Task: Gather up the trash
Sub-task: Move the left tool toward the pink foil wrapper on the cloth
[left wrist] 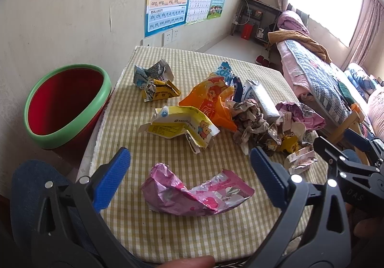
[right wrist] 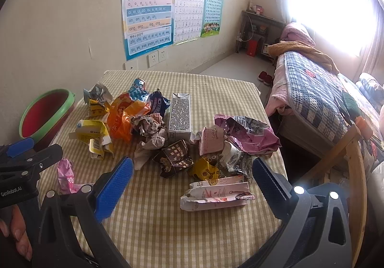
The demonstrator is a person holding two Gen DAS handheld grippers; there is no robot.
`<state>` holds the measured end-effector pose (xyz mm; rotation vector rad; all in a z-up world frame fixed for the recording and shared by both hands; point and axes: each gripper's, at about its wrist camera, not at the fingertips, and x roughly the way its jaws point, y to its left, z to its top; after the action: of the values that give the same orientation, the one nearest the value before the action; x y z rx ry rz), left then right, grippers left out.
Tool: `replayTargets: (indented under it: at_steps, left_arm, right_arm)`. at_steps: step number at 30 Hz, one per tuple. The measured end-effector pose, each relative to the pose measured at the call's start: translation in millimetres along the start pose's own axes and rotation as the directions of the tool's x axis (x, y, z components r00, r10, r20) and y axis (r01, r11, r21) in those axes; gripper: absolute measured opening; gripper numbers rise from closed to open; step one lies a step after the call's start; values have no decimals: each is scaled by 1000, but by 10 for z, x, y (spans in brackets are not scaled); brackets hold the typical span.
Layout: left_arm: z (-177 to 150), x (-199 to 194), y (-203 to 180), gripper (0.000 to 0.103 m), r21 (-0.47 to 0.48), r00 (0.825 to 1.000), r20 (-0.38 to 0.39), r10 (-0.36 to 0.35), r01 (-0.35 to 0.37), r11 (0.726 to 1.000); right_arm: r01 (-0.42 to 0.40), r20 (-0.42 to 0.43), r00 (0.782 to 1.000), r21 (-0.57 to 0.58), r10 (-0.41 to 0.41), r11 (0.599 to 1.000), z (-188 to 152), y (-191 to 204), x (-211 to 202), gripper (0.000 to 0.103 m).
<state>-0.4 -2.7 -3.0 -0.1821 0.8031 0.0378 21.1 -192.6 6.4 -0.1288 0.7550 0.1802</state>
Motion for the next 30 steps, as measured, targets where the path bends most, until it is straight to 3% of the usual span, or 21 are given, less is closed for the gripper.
replayTargets:
  at_steps: [10, 30]
  left_arm:
    - [-10, 22, -28, 98, 14, 999, -25, -22, 23, 1000]
    - [-13, 62, -76, 98, 41, 999, -42, 1, 1, 999]
  right_arm:
    - [-2, -3, 1000, -5, 2, 1000, -6, 17, 7, 96]
    - [-15, -11, 1000, -17, 15, 1000, -15, 40, 29, 96]
